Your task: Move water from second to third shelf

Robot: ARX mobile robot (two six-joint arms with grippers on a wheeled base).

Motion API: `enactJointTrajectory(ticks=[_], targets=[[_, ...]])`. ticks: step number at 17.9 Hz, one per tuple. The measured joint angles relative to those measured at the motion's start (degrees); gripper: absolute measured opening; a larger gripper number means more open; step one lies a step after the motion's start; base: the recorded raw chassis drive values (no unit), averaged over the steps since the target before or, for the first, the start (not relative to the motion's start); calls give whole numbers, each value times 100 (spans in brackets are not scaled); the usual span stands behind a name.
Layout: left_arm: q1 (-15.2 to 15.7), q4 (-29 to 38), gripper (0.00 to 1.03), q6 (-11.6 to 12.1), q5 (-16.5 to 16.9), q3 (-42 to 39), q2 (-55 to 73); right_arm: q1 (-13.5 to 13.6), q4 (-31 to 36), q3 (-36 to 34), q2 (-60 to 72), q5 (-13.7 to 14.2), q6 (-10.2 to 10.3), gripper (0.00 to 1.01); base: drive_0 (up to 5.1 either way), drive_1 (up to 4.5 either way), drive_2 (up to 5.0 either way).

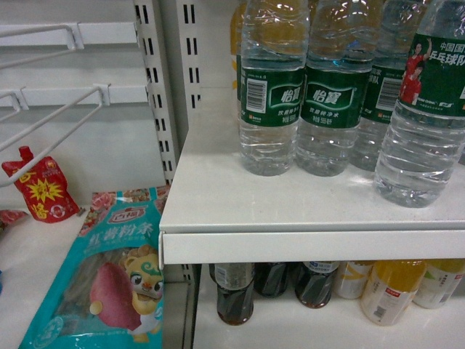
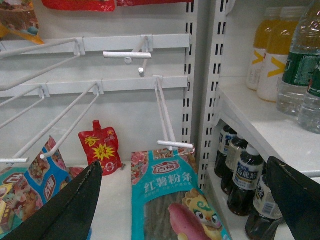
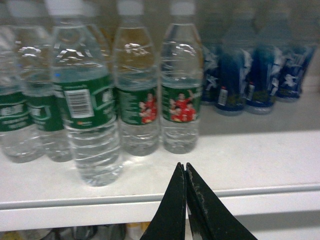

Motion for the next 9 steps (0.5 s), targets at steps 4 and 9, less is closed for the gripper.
enactJointTrajectory(ticks=[4,9], targets=[[0,0,98,0,0,0,0,-20,-168,-223,-361,-101,2,2,0,0,0],[0,0,98,0,0,0,0,-17,-332,-437,-817,-103,2,2,0,0,0]])
